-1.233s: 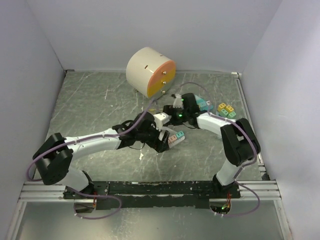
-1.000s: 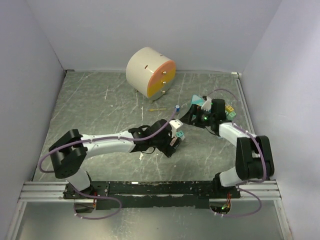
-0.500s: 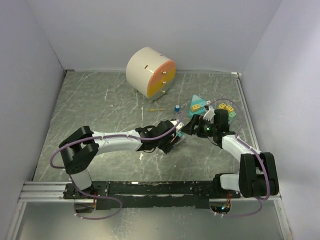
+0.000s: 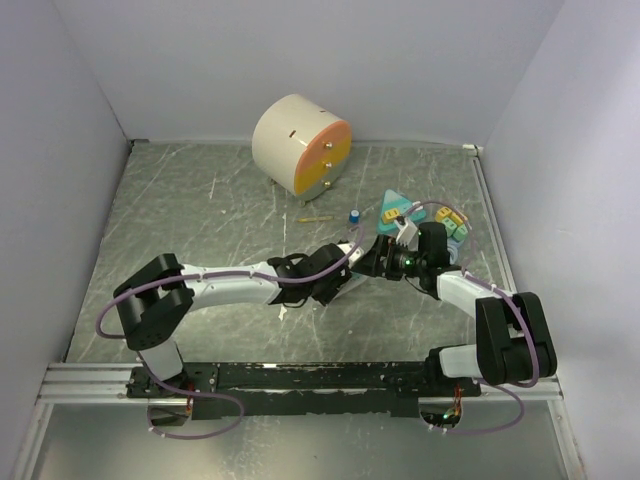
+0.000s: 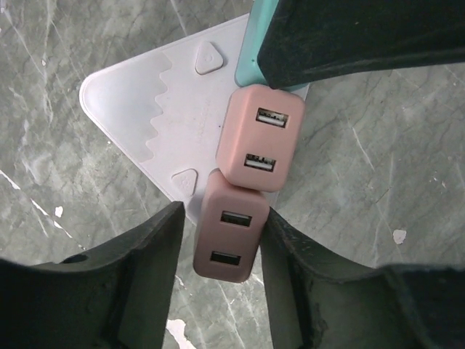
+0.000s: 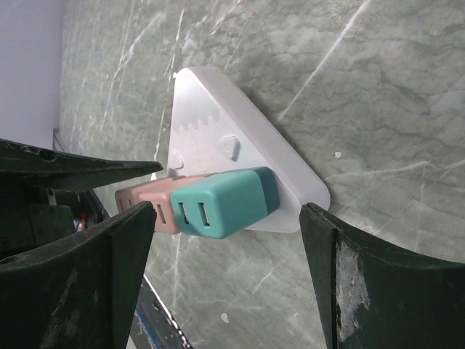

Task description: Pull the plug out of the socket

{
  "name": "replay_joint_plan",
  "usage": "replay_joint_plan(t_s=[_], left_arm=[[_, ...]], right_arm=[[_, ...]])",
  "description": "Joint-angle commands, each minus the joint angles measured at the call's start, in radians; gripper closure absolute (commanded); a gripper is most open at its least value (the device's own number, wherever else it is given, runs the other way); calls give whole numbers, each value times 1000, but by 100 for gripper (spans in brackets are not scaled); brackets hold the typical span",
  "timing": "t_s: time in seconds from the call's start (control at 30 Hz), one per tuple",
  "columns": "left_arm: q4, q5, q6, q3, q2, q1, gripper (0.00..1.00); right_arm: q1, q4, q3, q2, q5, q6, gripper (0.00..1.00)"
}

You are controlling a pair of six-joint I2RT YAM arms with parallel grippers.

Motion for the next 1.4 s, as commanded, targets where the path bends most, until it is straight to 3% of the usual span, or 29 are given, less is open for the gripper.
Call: replay_joint_plan(t_s=[0.0,0.03,0.27,0.4,0.8,1.37], left_arm=[[4,-14,-2,-23,-37,-3,46],[6,-14,-2,-25,-37,-3,48],[21,-44,-30,-13,-16,-3,81],[30,-69,-48,0,-4,3,93],[121,169,-139,-82,-83,141,93],[75,133,-122,-22,-31,142,93]], right_arm=[[6,-8,-10,-7,-61,-10,18],[11,-8,-14,-12,-64,-12,18],[70,-13,0,23,-36,-3,19],[69,-57,28,14,13,-18,18],[60,1,114,116,-16,7,15],[184,216,197,321,-49,161,20]])
